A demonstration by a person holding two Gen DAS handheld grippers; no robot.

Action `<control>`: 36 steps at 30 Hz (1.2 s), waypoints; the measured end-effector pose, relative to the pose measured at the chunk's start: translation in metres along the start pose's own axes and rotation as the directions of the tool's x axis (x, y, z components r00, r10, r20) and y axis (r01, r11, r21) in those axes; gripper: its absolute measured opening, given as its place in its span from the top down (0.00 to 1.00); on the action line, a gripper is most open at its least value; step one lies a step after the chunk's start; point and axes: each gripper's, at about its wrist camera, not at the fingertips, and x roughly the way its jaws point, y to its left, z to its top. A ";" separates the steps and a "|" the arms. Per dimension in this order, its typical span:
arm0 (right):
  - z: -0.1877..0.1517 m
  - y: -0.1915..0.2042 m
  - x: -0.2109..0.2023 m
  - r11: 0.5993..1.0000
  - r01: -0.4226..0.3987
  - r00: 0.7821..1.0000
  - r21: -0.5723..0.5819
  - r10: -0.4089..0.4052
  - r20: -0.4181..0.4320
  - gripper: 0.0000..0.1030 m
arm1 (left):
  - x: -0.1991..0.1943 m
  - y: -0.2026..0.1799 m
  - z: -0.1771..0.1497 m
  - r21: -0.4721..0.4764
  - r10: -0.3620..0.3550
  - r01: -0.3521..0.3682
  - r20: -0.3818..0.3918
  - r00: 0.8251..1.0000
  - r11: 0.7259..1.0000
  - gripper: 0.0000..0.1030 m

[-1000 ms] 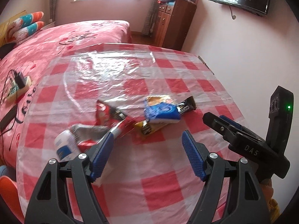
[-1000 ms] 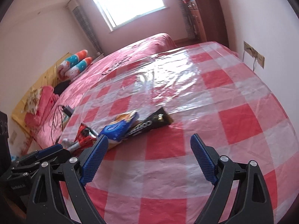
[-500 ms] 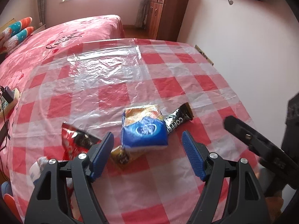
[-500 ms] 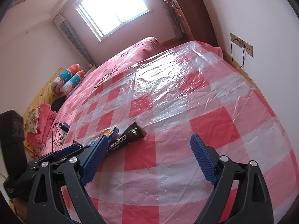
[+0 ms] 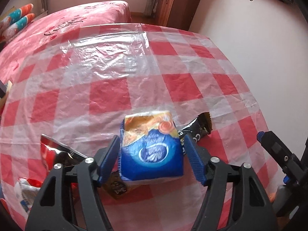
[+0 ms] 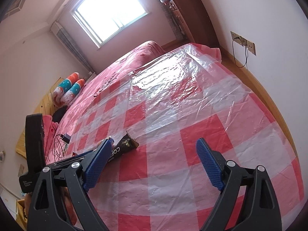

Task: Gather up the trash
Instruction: 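Grasp the blue Vinda tissue packet with the left tool while the right tool grasps the black COFFEEMIX stick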

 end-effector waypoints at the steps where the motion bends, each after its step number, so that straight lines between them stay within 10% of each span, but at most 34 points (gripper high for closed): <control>1: 0.000 0.000 0.000 1.000 -0.001 1.000 -0.001 0.001 -0.001 0.14 | 0.000 -0.001 -0.001 -0.006 -0.004 0.004 -0.001 1.000 1.000 0.40; 17: 0.000 -0.001 0.002 1.000 -0.028 0.999 -0.009 0.028 -0.026 0.14 | -0.017 -0.038 -0.045 0.001 -0.113 0.113 -0.015 0.993 0.994 0.49; 36: -0.019 0.034 0.015 0.985 -0.088 0.982 -0.148 0.061 -0.176 0.14 | -0.068 0.012 -0.084 -0.107 -0.099 0.106 0.071 0.993 0.989 0.58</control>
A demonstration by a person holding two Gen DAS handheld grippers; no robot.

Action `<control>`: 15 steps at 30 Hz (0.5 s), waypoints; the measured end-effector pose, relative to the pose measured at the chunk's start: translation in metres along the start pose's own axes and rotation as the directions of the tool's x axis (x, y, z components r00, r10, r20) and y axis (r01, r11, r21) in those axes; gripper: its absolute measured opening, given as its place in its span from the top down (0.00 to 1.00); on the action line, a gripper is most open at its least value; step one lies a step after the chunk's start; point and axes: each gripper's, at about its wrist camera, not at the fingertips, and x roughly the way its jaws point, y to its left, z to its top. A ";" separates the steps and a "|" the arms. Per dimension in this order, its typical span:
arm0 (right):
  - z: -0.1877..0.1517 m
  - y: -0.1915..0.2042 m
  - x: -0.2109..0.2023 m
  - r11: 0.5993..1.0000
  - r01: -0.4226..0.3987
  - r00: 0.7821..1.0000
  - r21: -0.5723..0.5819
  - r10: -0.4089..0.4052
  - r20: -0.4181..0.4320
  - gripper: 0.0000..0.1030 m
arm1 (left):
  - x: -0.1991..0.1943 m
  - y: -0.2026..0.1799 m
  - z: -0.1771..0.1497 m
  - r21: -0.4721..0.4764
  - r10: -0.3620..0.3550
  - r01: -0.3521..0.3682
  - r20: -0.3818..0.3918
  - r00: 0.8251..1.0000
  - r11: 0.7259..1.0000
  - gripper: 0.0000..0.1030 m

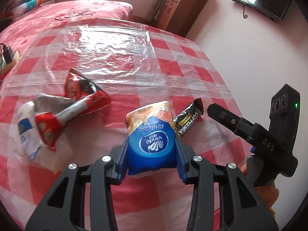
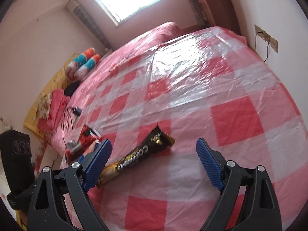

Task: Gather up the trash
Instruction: 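Grasp the blue Vinda tissue packet with the left tool while the right tool grasps the black COFFEEMIX stick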

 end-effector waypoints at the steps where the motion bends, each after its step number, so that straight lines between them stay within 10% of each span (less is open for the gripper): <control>1: -0.001 0.004 -0.001 1.000 0.013 1.000 -0.019 -0.013 -0.005 0.14 | -0.003 0.002 -0.002 0.002 0.007 -0.007 0.002 1.000 1.000 0.58; 15: -0.009 0.035 0.027 0.997 0.013 0.998 -0.082 -0.017 -0.053 0.27 | -0.006 0.028 -0.024 -0.033 0.004 -0.005 -0.037 0.999 0.999 0.58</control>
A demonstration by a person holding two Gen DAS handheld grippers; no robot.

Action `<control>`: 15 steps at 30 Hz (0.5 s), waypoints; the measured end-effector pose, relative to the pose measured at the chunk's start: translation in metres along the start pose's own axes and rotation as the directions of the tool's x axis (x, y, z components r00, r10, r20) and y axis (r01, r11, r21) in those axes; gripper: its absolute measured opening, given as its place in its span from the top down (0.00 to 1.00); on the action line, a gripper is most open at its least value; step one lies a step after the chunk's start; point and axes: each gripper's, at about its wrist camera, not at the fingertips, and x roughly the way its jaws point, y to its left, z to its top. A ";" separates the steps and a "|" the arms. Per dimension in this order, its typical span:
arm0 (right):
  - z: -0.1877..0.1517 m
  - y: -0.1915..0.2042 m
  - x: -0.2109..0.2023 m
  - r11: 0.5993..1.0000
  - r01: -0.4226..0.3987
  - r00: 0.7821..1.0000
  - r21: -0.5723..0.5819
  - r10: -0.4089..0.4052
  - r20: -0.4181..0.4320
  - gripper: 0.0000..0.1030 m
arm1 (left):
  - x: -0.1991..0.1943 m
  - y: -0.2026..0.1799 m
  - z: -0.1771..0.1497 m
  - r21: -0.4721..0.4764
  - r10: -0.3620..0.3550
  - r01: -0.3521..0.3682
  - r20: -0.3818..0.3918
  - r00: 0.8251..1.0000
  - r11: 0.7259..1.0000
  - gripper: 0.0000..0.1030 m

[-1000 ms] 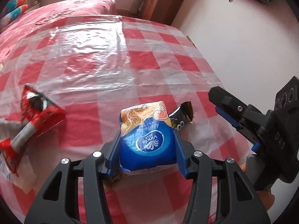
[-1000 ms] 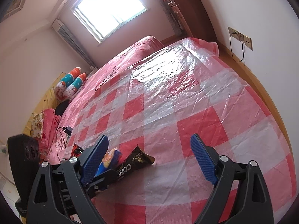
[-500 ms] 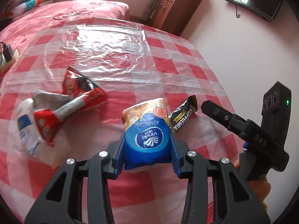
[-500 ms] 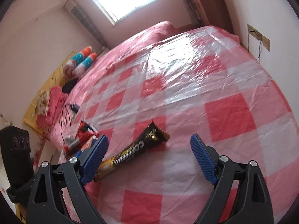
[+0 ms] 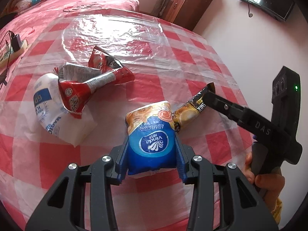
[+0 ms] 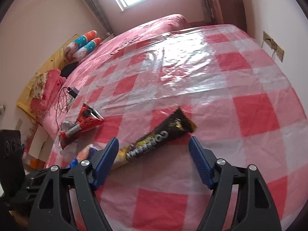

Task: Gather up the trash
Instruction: 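Grasp the blue Vinda tissue packet with the left tool while the right tool grasps the black COFFEEMIX stick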

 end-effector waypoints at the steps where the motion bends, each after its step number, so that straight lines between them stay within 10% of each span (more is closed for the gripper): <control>1: 0.002 0.003 0.003 1.000 0.003 1.000 -0.009 -0.003 -0.001 0.27 | 0.000 0.000 0.000 0.004 -0.002 0.002 0.000 1.000 1.000 0.58; 15: 0.021 0.023 0.039 0.992 0.058 0.998 -0.115 -0.060 -0.012 0.68 | 0.002 -0.002 0.000 0.067 -0.031 0.029 0.018 0.999 0.997 0.44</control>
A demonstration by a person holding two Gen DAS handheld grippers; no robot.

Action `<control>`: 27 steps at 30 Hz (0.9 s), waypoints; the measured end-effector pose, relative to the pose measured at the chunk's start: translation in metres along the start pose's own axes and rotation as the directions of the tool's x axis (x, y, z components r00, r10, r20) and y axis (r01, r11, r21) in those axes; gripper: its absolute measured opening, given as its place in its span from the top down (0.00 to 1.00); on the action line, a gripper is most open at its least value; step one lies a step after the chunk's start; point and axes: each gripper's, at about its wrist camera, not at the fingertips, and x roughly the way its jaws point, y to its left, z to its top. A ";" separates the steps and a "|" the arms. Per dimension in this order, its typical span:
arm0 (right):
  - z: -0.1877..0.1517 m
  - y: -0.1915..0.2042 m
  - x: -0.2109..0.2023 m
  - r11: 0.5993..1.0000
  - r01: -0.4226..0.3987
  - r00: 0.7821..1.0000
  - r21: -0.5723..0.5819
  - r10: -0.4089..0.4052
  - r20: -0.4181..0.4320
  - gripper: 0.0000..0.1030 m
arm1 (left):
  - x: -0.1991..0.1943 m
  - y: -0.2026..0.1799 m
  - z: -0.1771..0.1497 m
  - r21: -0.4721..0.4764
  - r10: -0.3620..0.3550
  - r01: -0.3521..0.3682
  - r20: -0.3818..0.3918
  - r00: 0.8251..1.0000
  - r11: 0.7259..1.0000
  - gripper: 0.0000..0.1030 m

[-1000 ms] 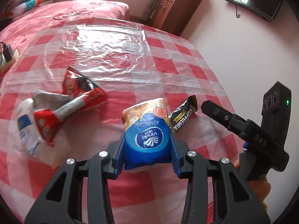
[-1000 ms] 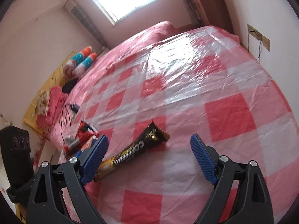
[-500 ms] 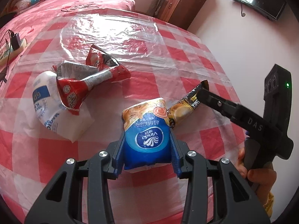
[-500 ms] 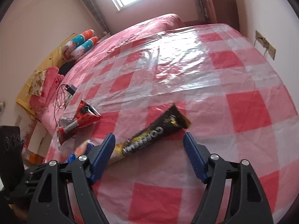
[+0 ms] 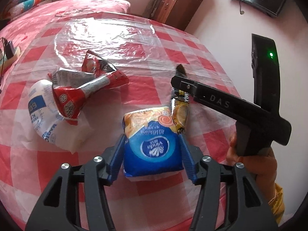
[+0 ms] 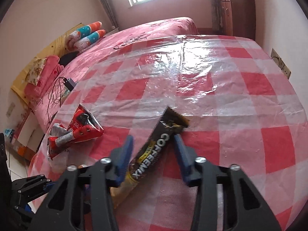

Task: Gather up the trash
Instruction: 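Grasp the blue Vinda tissue packet with the left tool while the right tool grasps the black COFFEEMIX stick, then carry the tissue packet and coffee stick to the orange bucket and open both tools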

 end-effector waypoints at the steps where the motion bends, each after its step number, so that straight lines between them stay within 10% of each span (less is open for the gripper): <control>1: 0.000 -0.001 0.000 1.000 -0.004 1.000 0.000 0.004 -0.004 0.73 | 0.001 -0.001 0.000 0.007 0.005 -0.005 0.003 1.000 1.000 0.44; 27: -0.013 0.008 -0.029 0.999 0.011 0.995 -0.038 -0.008 0.102 0.87 | -0.009 0.006 -0.011 -0.017 -0.017 0.018 0.040 0.999 1.000 0.67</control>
